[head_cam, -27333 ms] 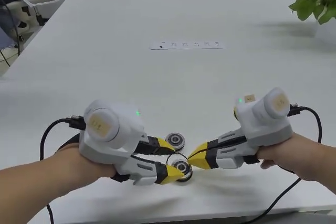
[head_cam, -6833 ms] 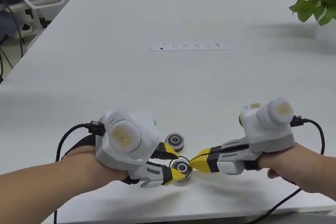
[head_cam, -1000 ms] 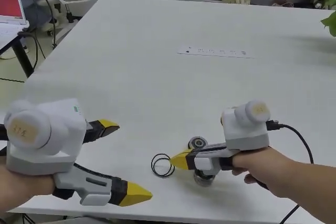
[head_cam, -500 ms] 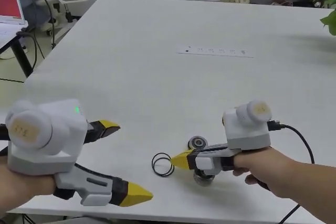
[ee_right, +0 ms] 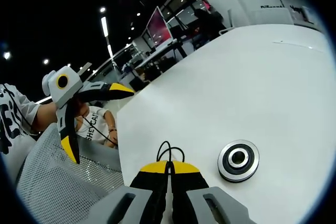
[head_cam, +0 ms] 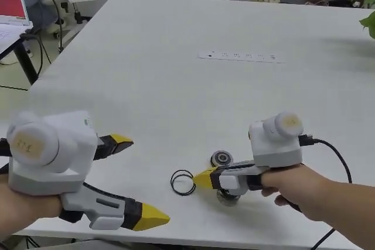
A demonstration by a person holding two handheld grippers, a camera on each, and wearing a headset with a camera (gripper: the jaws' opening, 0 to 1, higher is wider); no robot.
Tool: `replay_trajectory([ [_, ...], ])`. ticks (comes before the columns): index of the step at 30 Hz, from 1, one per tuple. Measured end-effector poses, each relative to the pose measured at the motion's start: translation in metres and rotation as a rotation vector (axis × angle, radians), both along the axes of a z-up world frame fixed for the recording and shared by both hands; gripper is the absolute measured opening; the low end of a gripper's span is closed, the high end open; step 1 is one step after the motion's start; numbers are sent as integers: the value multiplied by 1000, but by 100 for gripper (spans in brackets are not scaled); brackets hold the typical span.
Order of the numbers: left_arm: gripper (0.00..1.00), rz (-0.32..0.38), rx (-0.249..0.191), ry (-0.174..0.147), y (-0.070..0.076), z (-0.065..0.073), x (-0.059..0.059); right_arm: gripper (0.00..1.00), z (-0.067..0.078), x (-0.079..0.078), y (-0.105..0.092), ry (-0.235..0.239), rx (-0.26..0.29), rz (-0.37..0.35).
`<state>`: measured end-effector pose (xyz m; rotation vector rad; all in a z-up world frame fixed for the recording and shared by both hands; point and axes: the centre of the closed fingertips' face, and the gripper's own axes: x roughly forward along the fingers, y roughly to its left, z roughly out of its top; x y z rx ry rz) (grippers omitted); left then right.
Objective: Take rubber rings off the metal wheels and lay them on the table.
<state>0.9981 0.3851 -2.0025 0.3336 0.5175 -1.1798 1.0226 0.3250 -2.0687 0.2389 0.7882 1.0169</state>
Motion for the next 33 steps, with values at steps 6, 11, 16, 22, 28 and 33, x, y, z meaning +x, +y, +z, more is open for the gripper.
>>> replay_trajectory([
  [6,91,0,2,1,0,0,0,0,-2,0,-1,2,-10,-4],
  [11,91,-2,6,6,0,-2,-1,0,-4,2,-2,0,-17,-9],
  [16,91,-6,11,13,0,-4,-2,0,-5,3,-2,-11,-30,-5],
  [22,91,-7,14,15,0,-5,-2,0,-5,2,-1,-22,-44,6],
  [28,91,-11,17,21,0,-6,-3,2,-7,1,-1,-54,-81,26],
  [33,91,-14,20,24,-1,-7,-2,4,-8,0,-1,-81,-109,52],
])
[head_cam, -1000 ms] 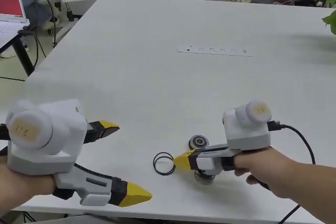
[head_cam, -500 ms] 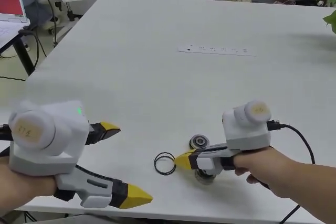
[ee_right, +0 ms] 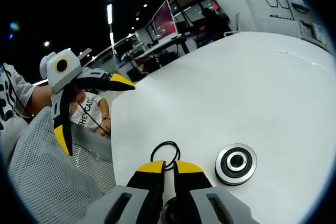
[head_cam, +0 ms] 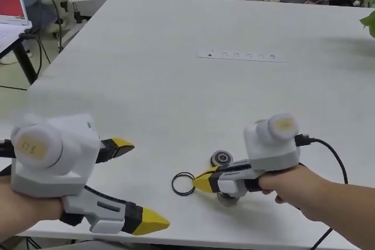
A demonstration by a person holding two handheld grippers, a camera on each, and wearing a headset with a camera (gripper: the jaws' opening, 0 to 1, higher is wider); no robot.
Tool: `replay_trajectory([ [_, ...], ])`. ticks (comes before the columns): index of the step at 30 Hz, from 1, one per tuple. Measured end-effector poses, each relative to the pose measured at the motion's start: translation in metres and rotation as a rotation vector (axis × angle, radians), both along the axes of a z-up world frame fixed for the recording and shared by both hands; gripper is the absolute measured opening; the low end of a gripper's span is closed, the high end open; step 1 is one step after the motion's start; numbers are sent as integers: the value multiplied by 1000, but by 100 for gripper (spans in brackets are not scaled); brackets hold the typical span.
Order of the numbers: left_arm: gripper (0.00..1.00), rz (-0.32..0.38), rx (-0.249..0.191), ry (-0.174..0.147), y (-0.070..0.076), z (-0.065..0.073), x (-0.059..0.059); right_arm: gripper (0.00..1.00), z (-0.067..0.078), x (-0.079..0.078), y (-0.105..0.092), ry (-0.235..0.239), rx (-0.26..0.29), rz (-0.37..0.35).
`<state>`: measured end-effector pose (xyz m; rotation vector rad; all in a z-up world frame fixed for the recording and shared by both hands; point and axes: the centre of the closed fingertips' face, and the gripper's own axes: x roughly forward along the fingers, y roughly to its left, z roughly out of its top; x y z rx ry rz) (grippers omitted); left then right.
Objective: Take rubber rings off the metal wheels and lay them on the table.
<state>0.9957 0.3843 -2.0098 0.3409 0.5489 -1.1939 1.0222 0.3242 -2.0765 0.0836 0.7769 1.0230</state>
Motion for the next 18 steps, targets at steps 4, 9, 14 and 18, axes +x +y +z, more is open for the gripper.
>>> replay_trajectory([
  [4,91,-1,4,6,-1,-1,0,5,1,-1,1,-31,-23,25],
  [9,91,-6,4,8,-2,-1,0,7,0,-3,1,-49,-47,49],
  [14,91,-10,6,9,-3,-2,0,9,0,-3,0,-71,-67,64],
  [18,91,-11,8,12,-2,-3,0,10,1,-4,1,-77,-68,71],
])
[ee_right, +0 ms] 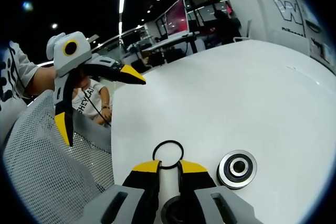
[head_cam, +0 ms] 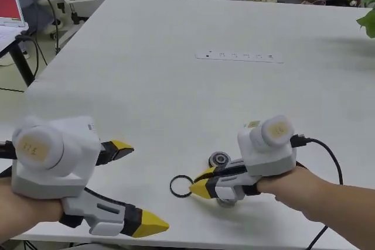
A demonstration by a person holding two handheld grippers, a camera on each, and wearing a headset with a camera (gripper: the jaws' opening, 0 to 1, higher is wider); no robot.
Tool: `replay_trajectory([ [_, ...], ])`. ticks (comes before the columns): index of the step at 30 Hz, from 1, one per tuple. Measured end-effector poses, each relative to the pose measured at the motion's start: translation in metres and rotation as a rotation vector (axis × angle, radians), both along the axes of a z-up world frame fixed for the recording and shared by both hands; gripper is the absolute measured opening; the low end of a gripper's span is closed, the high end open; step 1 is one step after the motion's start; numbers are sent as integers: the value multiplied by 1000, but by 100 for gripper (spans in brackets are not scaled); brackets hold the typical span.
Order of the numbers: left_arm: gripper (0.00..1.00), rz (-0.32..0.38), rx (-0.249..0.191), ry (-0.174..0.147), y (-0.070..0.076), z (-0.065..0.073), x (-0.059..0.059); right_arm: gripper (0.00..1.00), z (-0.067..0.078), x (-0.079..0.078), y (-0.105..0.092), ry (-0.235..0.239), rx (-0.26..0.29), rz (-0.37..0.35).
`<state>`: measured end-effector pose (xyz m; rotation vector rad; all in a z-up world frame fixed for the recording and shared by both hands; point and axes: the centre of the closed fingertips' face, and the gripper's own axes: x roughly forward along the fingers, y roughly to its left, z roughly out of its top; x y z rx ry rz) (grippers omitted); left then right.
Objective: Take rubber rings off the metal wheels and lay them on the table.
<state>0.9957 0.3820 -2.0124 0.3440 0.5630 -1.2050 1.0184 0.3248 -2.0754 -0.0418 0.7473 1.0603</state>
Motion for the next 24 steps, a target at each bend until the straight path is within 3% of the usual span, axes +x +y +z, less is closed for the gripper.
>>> replay_trajectory([
  [8,91,-1,4,6,1,-1,-2,11,0,-2,1,-7,-6,12],
  [24,90,-11,-2,2,-4,3,0,13,23,5,-5,-37,57,-21],
])
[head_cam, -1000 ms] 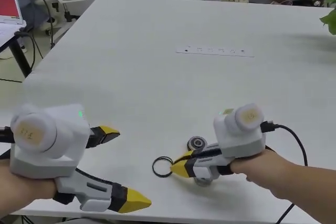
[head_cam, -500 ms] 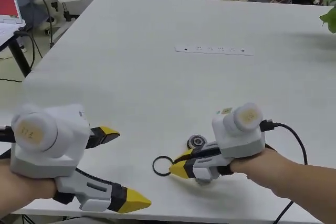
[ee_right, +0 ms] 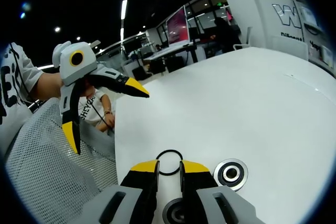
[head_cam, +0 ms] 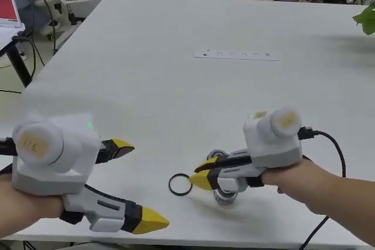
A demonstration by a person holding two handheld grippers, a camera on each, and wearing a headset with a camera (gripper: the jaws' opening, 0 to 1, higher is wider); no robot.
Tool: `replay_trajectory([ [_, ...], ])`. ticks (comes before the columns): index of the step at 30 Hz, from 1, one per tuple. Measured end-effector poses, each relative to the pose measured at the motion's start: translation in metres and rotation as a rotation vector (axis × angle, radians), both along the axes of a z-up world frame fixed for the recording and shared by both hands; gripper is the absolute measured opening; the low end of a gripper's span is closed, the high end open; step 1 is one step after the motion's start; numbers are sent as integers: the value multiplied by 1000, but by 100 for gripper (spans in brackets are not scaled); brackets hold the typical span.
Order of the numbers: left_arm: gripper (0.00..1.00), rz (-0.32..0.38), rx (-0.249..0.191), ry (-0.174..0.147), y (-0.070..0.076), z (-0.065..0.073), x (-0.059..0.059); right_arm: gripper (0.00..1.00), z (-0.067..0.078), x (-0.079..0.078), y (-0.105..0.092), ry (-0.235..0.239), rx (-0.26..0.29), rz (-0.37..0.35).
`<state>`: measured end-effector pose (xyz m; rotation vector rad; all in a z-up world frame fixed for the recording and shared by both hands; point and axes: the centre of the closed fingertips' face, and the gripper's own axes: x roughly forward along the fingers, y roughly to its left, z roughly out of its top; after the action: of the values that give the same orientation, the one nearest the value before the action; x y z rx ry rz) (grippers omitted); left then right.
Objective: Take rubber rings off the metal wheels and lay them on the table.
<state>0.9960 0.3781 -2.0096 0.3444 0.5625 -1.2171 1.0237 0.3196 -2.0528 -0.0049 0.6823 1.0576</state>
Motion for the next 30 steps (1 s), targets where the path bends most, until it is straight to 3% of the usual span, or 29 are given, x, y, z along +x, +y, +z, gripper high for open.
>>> replay_trajectory([
  [10,88,1,-4,-9,-2,3,6,14,14,7,-8,-27,39,-37],
  [30,84,-5,-23,-16,-14,8,18,18,24,14,-22,-66,56,-76],
])
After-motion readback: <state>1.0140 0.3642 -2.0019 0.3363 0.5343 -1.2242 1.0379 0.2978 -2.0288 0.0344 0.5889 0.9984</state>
